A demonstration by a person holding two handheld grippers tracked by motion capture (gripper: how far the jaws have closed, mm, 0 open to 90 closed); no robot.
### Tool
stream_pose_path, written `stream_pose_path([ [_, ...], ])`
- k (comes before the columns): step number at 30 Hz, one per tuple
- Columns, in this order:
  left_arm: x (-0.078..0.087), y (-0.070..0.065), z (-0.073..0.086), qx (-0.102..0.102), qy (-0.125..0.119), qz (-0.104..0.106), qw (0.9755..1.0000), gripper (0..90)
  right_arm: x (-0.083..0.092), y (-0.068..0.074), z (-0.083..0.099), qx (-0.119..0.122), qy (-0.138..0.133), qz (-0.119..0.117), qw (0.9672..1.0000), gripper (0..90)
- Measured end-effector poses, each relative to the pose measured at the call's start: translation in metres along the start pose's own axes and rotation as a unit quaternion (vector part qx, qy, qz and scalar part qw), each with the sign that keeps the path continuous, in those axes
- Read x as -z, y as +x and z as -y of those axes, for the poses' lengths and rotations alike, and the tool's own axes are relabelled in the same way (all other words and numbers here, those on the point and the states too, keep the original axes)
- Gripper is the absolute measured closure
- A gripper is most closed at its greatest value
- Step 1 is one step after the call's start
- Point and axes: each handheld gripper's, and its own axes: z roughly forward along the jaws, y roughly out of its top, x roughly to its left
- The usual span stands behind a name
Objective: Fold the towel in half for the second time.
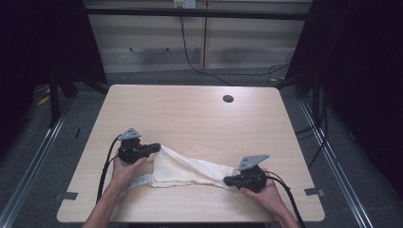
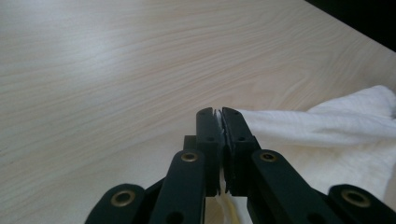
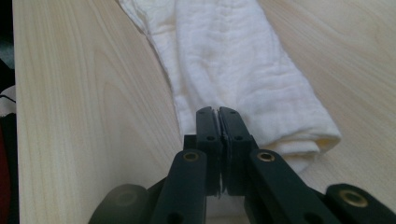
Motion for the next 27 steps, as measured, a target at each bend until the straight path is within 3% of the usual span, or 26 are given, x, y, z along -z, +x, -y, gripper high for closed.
stream_pose_path([
  [10, 0.01, -0.025, -0.019, -0.043, -0.031, 0.02, 0.9984, 86.5, 0.0, 0.0, -0.002, -0.014, 0.008, 0.018, 0.9997, 88.0],
  [16, 0.012, -0.037, -0.027, -0.055, -0.042, 0.036, 0.997, 86.4, 0.005, -0.004, 0.001, -0.034, 0.009, 0.034, 0.9988, 88.1],
  [17, 0.012, -0.04, -0.026, -0.067, -0.038, 0.038, 0.9963, 86.3, 0.005, -0.004, 0.002, -0.038, 0.005, 0.033, 0.9987, 88.1],
  [19, 0.012, -0.053, -0.023, -0.121, -0.007, 0.026, 0.9923, 85.9, 0.005, -0.004, 0.004, -0.042, 0.0, 0.032, 0.9986, 88.1],
  [21, 0.014, -0.061, -0.017, -0.136, 0.007, 0.036, 0.99, 85.9, 0.005, -0.005, 0.005, -0.043, -0.005, 0.032, 0.9986, 88.1],
  [27, 0.027, -0.061, -0.003, -0.122, 0.012, 0.063, 0.9905, 86.2, 0.005, -0.004, 0.005, -0.043, -0.005, 0.035, 0.9984, 88.1],
])
